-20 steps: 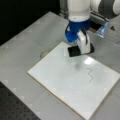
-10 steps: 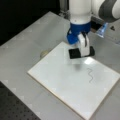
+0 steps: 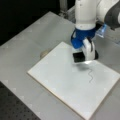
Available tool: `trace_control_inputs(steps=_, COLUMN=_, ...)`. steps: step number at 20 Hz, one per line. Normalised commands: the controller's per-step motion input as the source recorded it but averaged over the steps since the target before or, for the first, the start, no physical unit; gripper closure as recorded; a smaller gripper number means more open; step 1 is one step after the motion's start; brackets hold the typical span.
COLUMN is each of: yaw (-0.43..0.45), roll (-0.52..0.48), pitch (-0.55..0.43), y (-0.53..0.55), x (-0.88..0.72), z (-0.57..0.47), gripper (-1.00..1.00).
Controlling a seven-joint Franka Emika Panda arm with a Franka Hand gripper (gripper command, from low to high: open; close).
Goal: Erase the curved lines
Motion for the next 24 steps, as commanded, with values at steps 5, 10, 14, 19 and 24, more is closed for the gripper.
trace_control_inputs(steps=5, yaw=-0.232, roll=0.111, pitch=-0.223, y=0.19, x=-0.17, z=-0.3, gripper=1.0)
trace_control_inputs(steps=10, yaw=-0.155, roll=0.132, pitch=-0.218, y=0.07, x=-0.24, z=-0.26, gripper=1.0)
trace_control_inputs(steps=14, yaw=-0.087, roll=0.107, pitch=-0.229, y=0.02, x=-0.29, z=-0.3, gripper=1.0)
trace_control_inputs(steps=19, yaw=-0.081, roll=0.066, pitch=-0.23, y=0.04, x=-0.33, z=-0.32, gripper=1.0)
trace_control_inputs(steps=24, yaw=-0.085, roll=0.017, pitch=-0.222, y=0.05, x=-0.41, z=-0.29, gripper=1.0)
